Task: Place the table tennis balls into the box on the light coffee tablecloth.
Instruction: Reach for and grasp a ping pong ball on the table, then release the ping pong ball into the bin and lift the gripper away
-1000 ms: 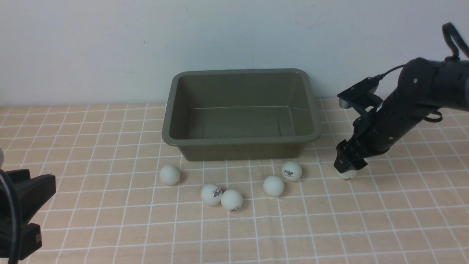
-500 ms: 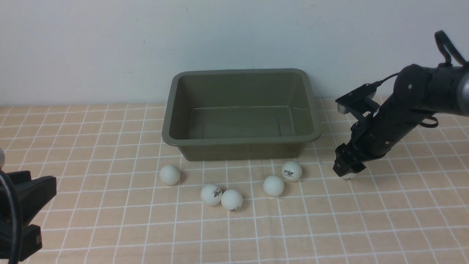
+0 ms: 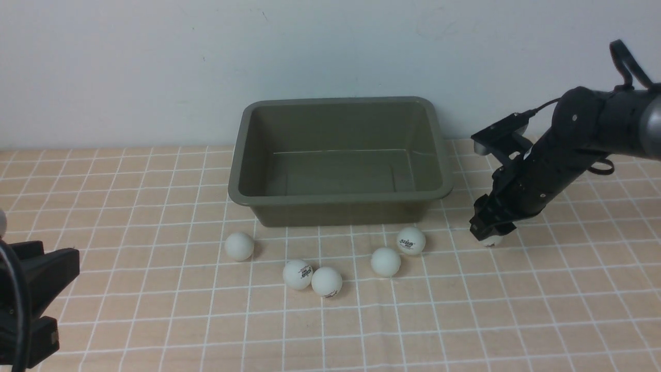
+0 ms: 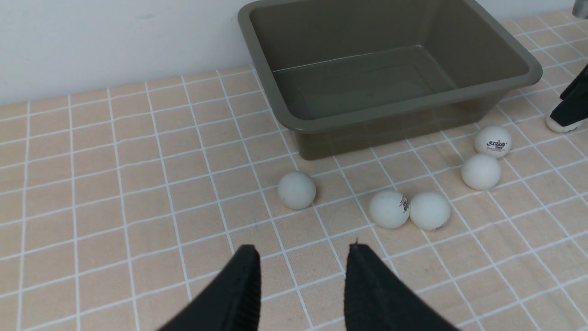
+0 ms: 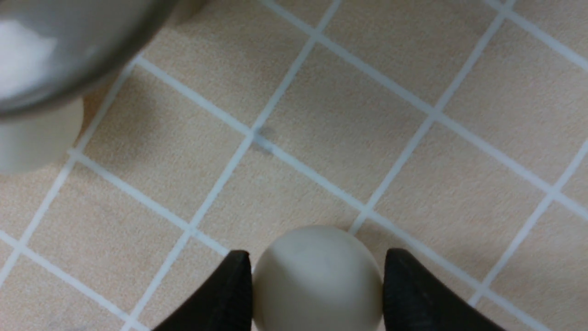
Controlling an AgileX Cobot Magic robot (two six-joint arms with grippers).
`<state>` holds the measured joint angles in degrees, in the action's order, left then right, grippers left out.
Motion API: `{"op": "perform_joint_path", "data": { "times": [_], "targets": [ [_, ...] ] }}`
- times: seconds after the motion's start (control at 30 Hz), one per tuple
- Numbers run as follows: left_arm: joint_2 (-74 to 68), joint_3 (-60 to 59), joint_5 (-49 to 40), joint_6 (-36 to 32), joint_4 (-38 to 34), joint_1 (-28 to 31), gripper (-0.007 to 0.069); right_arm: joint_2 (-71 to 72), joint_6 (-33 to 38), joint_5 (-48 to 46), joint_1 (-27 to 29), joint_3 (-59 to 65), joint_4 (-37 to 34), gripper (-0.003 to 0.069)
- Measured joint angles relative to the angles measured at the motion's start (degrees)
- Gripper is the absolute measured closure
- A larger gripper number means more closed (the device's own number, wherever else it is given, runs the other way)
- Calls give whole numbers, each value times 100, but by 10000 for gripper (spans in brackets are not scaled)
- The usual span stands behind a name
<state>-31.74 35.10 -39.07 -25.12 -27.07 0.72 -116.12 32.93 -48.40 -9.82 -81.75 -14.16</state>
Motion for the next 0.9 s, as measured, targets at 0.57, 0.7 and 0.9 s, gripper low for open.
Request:
{"op": "perform_joint_path", "data": {
  "times": [0.57,0.7,0.9],
  "targets": [
    [0,0,-105,0,-4,0,418,28,1130,-1127,-11,-2331,-2902,323],
    [0,0,-105,0,-4,0,418,-307,1241,-1034,-11,-2331,-2929,323],
    [0,0,-124,0,-4,0,418,-606,1271,-973,-11,-2331,-2729,275]
  ]
}}
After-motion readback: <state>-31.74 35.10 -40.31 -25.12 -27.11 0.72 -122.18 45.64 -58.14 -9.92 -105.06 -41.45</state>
